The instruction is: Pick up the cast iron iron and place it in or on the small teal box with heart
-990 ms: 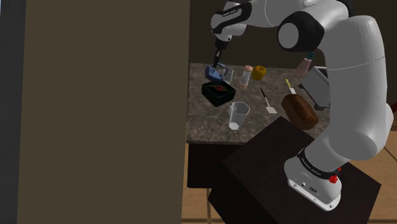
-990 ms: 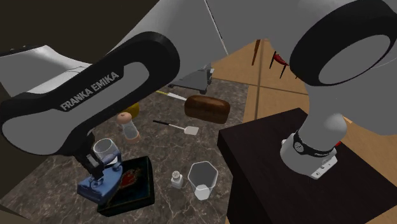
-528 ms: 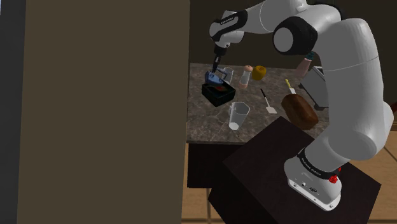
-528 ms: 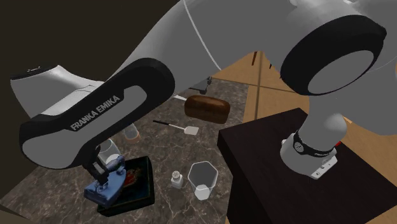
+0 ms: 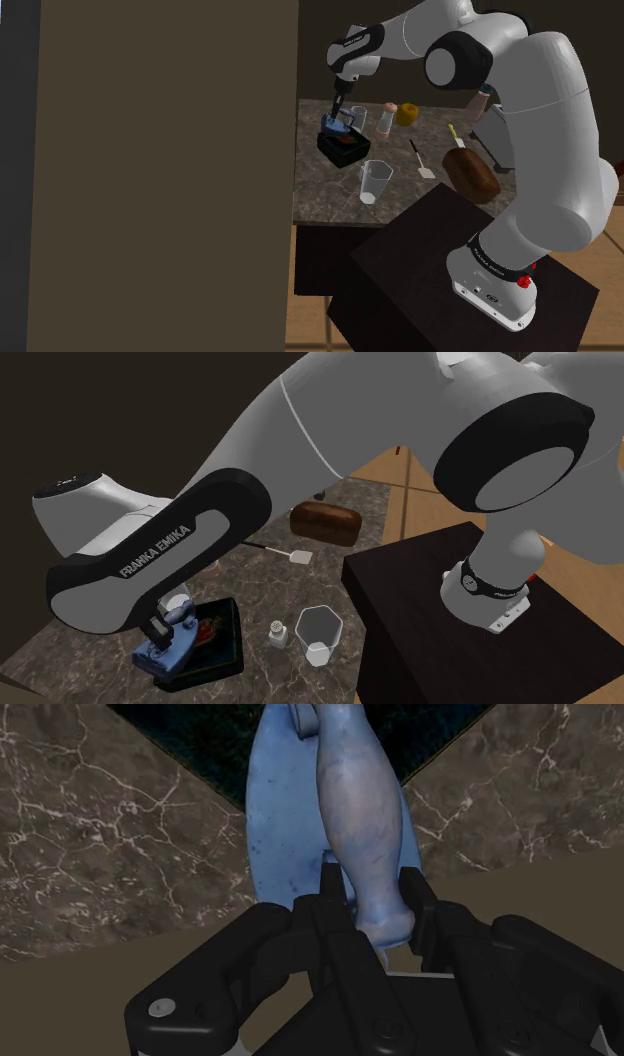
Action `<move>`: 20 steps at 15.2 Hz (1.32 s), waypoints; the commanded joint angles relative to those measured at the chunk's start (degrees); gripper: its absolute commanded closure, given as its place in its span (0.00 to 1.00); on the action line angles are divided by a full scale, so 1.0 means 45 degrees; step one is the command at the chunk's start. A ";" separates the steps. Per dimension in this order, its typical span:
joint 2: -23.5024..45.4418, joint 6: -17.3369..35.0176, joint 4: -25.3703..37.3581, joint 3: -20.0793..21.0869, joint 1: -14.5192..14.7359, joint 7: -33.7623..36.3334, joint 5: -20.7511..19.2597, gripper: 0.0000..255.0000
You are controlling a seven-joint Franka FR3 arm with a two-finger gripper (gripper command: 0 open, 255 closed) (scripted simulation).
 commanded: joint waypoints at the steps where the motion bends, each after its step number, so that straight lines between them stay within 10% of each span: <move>1: 0.0098 -0.0013 -0.0097 -0.0033 -0.0038 -0.0001 -0.0022 1.00; 5: 0.0098 -0.0014 -0.0097 -0.0034 -0.0037 -0.0001 -0.0021 1.00; 6: 0.0038 0.0010 -0.0173 -0.0038 0.0013 0.0034 -0.0029 0.00; 20: -0.0861 -0.0991 -0.0072 -0.0295 0.0005 0.0155 -0.0329 0.00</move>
